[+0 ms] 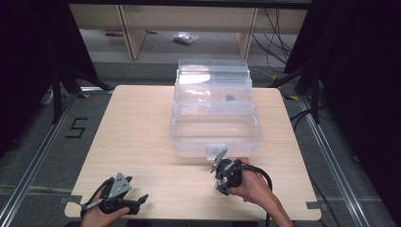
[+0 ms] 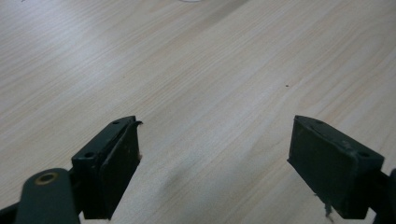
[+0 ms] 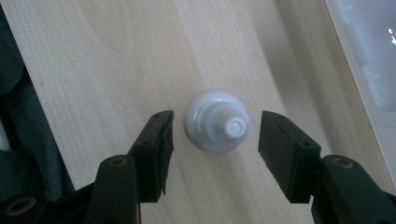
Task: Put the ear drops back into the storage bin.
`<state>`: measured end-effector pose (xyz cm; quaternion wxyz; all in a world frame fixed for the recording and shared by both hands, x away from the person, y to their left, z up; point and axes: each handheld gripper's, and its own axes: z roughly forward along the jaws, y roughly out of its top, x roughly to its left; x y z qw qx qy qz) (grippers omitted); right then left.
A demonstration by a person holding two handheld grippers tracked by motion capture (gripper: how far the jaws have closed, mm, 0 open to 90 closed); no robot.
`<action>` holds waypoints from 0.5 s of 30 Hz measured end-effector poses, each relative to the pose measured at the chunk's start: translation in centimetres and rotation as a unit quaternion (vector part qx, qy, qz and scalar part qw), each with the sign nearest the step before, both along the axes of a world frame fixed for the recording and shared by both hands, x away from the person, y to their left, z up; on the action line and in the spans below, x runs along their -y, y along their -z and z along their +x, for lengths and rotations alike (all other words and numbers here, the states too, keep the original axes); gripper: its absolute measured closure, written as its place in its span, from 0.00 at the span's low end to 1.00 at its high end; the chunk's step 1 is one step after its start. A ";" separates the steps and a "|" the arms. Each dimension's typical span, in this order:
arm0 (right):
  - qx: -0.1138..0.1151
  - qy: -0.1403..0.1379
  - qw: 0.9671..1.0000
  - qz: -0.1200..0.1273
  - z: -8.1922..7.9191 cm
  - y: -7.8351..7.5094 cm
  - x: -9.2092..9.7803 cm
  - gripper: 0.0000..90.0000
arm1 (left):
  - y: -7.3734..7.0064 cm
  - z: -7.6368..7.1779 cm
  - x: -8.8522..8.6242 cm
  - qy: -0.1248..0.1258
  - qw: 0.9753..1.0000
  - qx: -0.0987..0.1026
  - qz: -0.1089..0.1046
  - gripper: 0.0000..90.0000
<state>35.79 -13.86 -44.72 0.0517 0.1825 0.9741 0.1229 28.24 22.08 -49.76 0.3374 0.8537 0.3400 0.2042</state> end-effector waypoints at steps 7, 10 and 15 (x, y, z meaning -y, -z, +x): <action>0.009 0.006 1.000 -0.012 0.2 0.3 -0.3 0.53 | 0.2 0.0 0.2 -0.014 1.000 0.004 -0.020 0.18; 0.006 0.006 1.000 -0.015 0.3 0.3 -0.4 0.54 | 0.2 -0.1 0.3 -0.016 1.000 0.004 -0.024 0.18; 0.000 0.011 1.000 -0.018 0.3 0.3 -0.6 0.57 | 0.3 -0.1 0.3 -0.019 0.999 0.004 -0.028 0.18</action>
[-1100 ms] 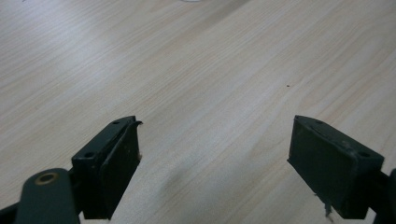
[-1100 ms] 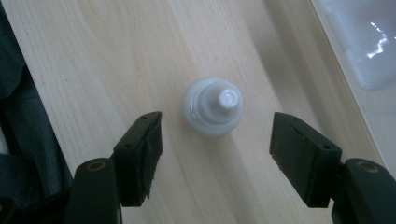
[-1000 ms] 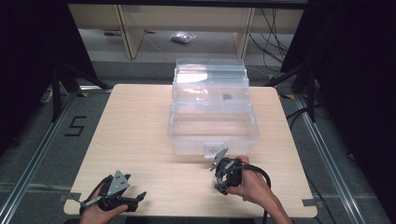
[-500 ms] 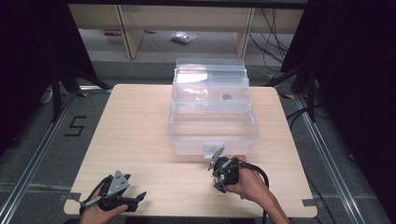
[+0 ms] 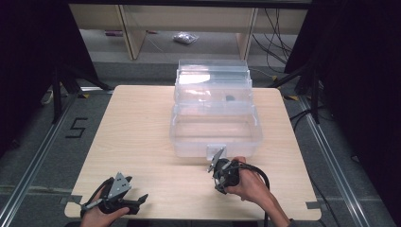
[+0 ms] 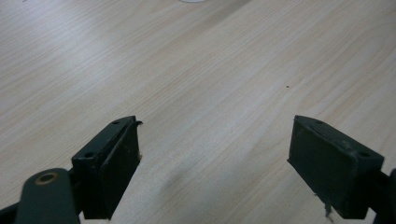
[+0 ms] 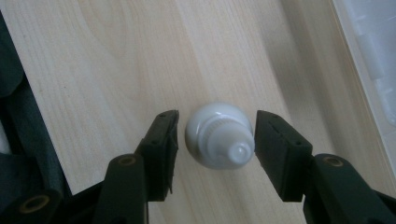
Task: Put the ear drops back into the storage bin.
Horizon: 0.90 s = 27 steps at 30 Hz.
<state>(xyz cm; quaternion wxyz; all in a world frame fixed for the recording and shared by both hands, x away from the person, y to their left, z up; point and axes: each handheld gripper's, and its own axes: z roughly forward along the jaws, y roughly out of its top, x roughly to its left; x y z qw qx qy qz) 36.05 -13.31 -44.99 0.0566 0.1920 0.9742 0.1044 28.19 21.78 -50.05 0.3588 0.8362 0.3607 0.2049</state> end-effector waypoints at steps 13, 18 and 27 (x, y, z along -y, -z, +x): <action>-0.004 -0.004 1.000 -0.008 0.1 0.0 -0.4 0.67 | -0.1 0.0 -0.1 0.005 1.000 0.001 0.007 0.18; 0.003 -0.020 1.000 -0.003 0.3 -0.2 -0.3 0.67 | -0.1 0.0 -0.1 0.010 1.000 -0.005 0.007 0.18; 0.007 0.006 1.000 0.007 0.3 -1.4 0.8 0.67 | -0.1 0.0 -0.1 0.005 1.000 0.000 0.010 0.18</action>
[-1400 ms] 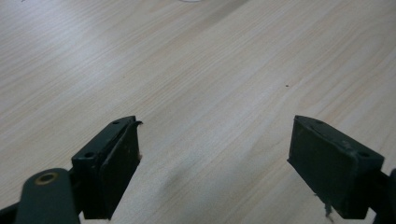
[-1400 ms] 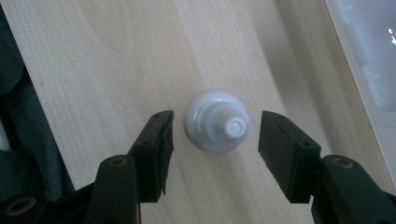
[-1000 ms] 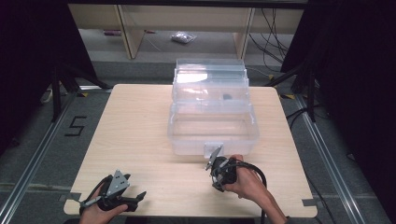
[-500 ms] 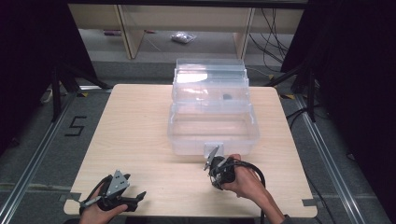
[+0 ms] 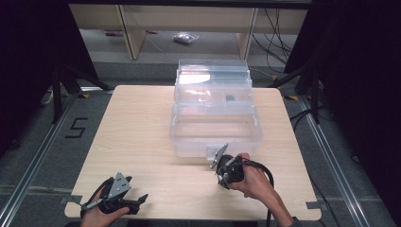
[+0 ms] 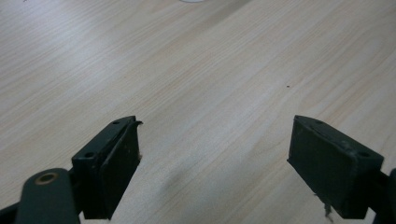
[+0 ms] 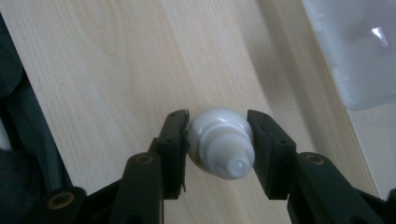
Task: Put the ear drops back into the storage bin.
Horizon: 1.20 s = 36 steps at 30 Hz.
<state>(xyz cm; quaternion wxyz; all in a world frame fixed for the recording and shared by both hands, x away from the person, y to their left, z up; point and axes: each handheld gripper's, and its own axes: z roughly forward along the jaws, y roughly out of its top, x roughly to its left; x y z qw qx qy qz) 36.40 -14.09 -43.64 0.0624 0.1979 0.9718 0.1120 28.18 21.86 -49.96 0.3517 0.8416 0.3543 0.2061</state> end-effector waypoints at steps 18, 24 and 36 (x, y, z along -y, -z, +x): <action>-0.004 0.018 1.000 0.017 0.4 -3.0 2.4 0.67 | -0.2 0.1 -0.2 0.013 1.000 -0.004 0.019 0.18; -0.003 0.024 0.999 0.022 0.7 -3.9 3.1 0.67 | -0.1 0.0 -0.1 0.005 1.000 -0.002 0.009 0.18; 0.003 0.032 0.999 0.029 1.4 -6.3 4.2 0.67 | 0.0 0.0 0.0 0.000 1.000 -0.001 0.002 0.18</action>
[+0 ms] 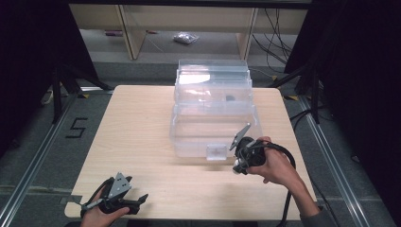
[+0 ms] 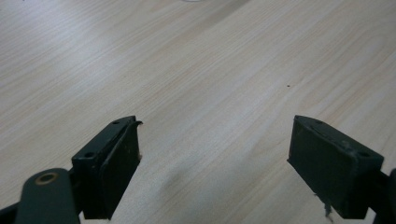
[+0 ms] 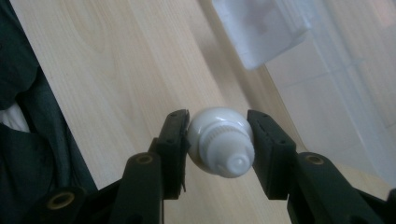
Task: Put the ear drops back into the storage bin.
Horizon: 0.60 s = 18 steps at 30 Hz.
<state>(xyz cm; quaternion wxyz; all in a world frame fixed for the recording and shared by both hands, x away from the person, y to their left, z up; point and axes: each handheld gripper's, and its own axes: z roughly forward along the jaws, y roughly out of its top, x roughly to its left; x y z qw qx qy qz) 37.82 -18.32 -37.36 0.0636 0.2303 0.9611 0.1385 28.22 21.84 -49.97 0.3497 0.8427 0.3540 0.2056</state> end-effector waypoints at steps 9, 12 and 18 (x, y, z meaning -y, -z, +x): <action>0.002 -0.008 1.000 0.009 0.6 -2.4 0.3 0.67 | 0.0 0.0 0.0 0.001 1.000 0.000 0.002 0.18; 0.002 -0.006 1.000 0.012 0.9 -3.4 0.5 0.67 | 0.0 0.0 0.0 0.001 1.000 0.000 0.001 0.18; 0.005 0.006 1.000 0.000 1.4 -4.5 0.5 0.67 | 0.0 0.0 0.0 0.000 1.000 0.000 0.001 0.18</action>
